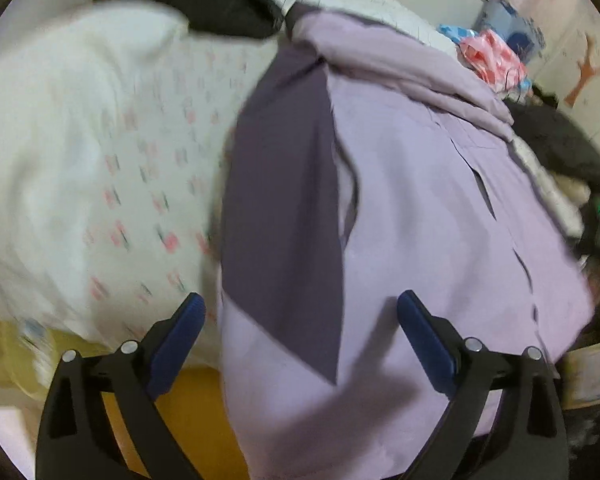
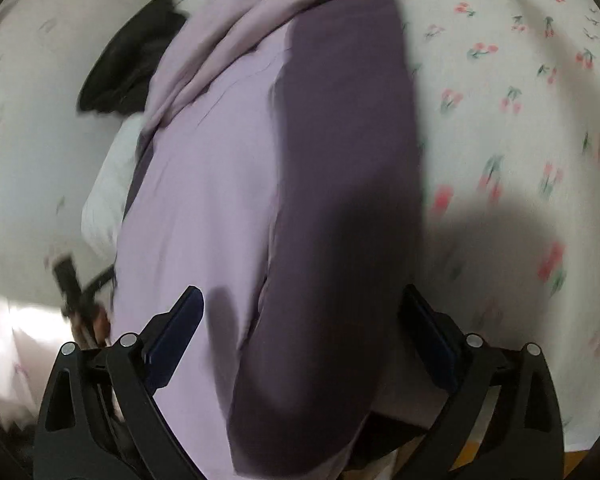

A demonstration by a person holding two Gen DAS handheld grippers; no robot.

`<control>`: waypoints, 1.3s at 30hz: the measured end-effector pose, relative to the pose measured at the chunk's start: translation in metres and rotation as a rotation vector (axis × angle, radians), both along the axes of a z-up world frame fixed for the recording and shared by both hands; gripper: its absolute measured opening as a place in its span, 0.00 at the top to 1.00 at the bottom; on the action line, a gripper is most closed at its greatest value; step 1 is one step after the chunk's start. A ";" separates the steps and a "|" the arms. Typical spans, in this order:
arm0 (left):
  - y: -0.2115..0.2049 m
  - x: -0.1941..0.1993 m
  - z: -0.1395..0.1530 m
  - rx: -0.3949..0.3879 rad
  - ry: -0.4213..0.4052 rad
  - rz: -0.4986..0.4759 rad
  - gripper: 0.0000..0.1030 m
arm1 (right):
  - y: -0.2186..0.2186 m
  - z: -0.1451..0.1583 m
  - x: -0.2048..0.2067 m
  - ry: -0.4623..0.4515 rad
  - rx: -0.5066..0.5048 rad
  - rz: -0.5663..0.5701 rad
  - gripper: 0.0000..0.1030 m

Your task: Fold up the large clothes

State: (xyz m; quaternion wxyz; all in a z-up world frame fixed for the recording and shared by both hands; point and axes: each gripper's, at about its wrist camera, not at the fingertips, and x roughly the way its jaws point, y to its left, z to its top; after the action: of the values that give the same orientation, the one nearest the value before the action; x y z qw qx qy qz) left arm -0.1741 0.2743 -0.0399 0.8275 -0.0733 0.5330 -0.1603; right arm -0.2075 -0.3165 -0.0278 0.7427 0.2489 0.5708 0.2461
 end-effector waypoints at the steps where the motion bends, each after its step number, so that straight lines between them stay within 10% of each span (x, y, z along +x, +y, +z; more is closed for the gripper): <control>1: 0.006 -0.001 -0.011 -0.064 0.044 0.001 0.07 | 0.004 -0.003 -0.017 0.035 0.073 0.053 0.08; 6: 0.006 -0.008 -0.048 -0.346 0.182 -0.031 0.07 | 0.002 -0.014 -0.058 0.106 0.220 0.107 0.13; 8: -0.005 -0.010 -0.045 -0.355 0.169 -0.035 0.09 | -0.001 -0.013 -0.061 0.077 0.286 0.074 0.37; 11: -0.012 -0.013 -0.030 -0.318 0.167 -0.003 0.53 | -0.003 -0.001 -0.069 -0.011 0.298 0.039 0.73; 13: -0.002 -0.016 -0.010 -0.357 0.148 0.030 0.76 | -0.004 0.017 -0.076 -0.071 0.297 0.025 0.80; 19: -0.003 -0.044 0.079 -0.454 -0.008 -0.014 0.84 | -0.008 0.091 -0.079 -0.271 0.351 0.009 0.83; 24: -0.010 -0.074 0.098 -0.465 -0.013 -0.143 0.80 | -0.020 0.109 -0.107 -0.269 0.328 0.053 0.78; 28: 0.010 -0.068 0.027 -0.395 0.185 -0.112 0.57 | -0.036 0.033 -0.117 -0.043 0.276 0.039 0.45; 31: 0.043 -0.064 -0.014 -0.490 0.239 -0.001 0.38 | -0.054 -0.027 -0.126 0.104 0.293 -0.036 0.31; 39: 0.034 -0.058 -0.054 -0.663 0.311 -0.049 0.15 | -0.062 -0.037 -0.132 0.052 0.464 -0.097 0.19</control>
State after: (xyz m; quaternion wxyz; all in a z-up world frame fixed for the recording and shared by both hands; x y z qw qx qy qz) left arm -0.2317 0.3084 -0.0938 0.6639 -0.3480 0.5731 -0.3311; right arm -0.3400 -0.3783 -0.0647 0.6615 0.4462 0.5054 0.3284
